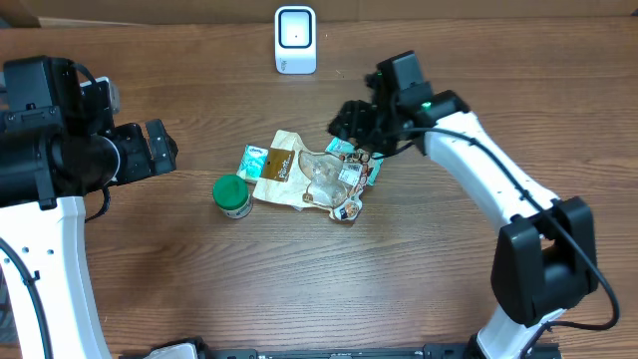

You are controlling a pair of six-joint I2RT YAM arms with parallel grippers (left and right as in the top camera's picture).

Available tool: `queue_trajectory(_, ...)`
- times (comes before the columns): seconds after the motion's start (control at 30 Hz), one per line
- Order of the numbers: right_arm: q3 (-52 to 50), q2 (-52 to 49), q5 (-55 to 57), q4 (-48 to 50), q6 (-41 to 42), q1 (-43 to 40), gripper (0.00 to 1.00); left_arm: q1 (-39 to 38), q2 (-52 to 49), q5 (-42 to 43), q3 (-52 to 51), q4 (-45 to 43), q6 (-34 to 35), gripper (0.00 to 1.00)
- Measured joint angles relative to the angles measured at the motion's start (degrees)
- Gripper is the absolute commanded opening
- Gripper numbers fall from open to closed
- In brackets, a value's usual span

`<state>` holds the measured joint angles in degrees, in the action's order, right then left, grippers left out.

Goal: Scan the item barcode

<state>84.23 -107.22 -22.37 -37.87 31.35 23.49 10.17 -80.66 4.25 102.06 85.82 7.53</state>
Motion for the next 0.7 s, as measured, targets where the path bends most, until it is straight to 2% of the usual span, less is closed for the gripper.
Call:
queue_trajectory(0.13, 0.02, -0.98, 9.68, 7.19, 4.2, 8.37, 0.64, 0.0, 0.0, 0.0, 0.0, 0.0, 0.0, 1.0)
queue_trajectory(0.33, 0.55, -8.07, 18.08, 13.27, 5.75, 11.37, 0.65, 0.0, 0.0, 0.0, 0.0, 0.02, 0.0, 1.0)
queue_trajectory(0.43, 0.52, -11.37, 17.07, 13.84, 5.31, 10.99, 0.65, 0.0, 0.0, 0.0, 0.0, 0.02, -0.02, 1.0)
queue_trajectory(0.6, 0.55, -12.09, 9.35, 13.49, -0.55, 10.62, 0.65, 0.0, 0.0, 0.0, 0.0, 0.0, -0.02, 1.0)
queue_trajectory(0.7, 0.96, -11.61, 1.79, 8.11, -6.1, 10.25, 0.65, 0.0, 0.0, 0.0, 0.0, 0.0, -0.02, 1.0)
